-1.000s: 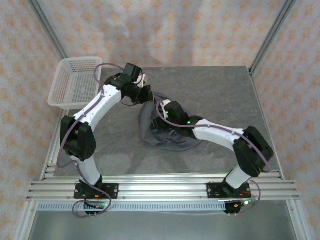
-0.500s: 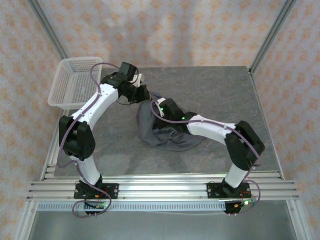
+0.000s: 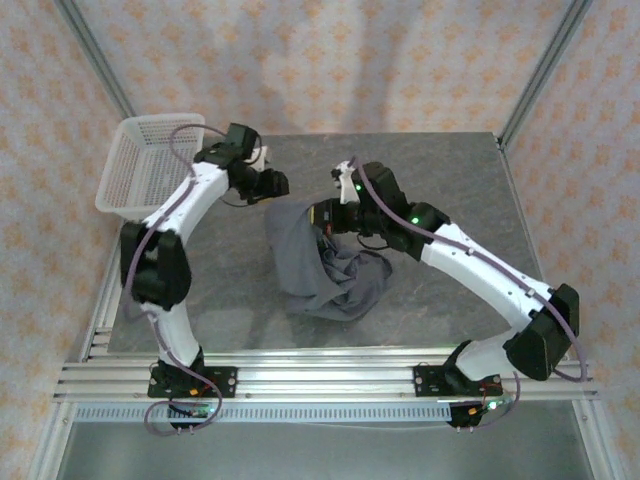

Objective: Fold the inside-out t-shirt

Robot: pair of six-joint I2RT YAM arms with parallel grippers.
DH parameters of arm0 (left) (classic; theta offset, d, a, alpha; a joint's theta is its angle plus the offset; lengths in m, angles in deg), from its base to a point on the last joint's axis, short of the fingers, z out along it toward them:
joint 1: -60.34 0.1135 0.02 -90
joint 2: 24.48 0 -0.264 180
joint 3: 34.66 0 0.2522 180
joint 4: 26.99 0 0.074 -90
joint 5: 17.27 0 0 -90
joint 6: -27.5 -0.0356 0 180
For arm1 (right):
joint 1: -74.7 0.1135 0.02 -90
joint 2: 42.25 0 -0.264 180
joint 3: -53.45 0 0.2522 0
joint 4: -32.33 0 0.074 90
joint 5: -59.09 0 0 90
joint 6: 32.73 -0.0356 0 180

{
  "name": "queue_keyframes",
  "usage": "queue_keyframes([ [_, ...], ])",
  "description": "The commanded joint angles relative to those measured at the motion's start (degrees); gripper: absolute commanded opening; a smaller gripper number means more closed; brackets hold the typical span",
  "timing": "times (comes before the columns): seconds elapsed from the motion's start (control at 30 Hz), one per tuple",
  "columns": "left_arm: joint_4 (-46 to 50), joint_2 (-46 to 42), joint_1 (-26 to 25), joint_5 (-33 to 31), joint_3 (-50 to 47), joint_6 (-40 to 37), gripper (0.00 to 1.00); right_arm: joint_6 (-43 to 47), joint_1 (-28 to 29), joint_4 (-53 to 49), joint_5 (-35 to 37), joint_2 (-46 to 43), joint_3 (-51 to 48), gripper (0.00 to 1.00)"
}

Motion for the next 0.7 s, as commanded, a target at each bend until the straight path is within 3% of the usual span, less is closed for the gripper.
queue_keyframes([
  [0.0, -2.5, -19.9, 1.2, -3.9, -4.7, 2.7, 0.56, -11.8, -1.9, -1.1, 7.9, 0.8, 3.1, 0.0],
  [0.07, -6.0, -28.4, -0.6, -3.7, -11.5, 7.2, 0.56, -13.2, -2.0, -0.5, 10.0, 0.8, 3.8, 0.0],
  [0.13, -8.5, -35.1, -5.5, -5.6, -17.7, 10.2, 0.57, -15.2, -2.1, -0.8, 12.2, 1.1, 4.6, 0.0],
  [0.27, -9.1, -39.2, -17.5, -11.4, -24.0, 14.3, 0.57, -20.3, -2.4, -1.0, 13.7, 1.4, 5.7, 0.0],
  [0.37, -9.9, -36.8, -22.6, -16.9, -25.2, 12.4, 0.6, -23.9, -2.4, -0.3, 12.6, 1.4, 6.1, 0.0],
  [0.43, -9.8, -33.3, -24.9, -23.4, -24.8, 8.9, 0.71, -25.4, -2.3, 0.5, 12.1, 1.4, 6.1, 0.0],
  [0.5, -11.2, -29.0, -25.2, -28.3, -24.2, 7.2, 0.82, -26.3, -2.3, 1.2, 11.2, 1.2, 6.1, 0.0],
  [0.57, -13.4, -25.5, -25.2, -31.9, -22.8, 5.8, 0.85, -26.6, -2.3, 0.9, 10.6, 1.2, 6.4, 0.0],
  [0.67, -18.9, -20.8, -25.1, -32.0, -20.7, 2.6, 0.86, -26.8, -2.3, 0.4, 9.2, 1.2, 6.9, 0.0],
])
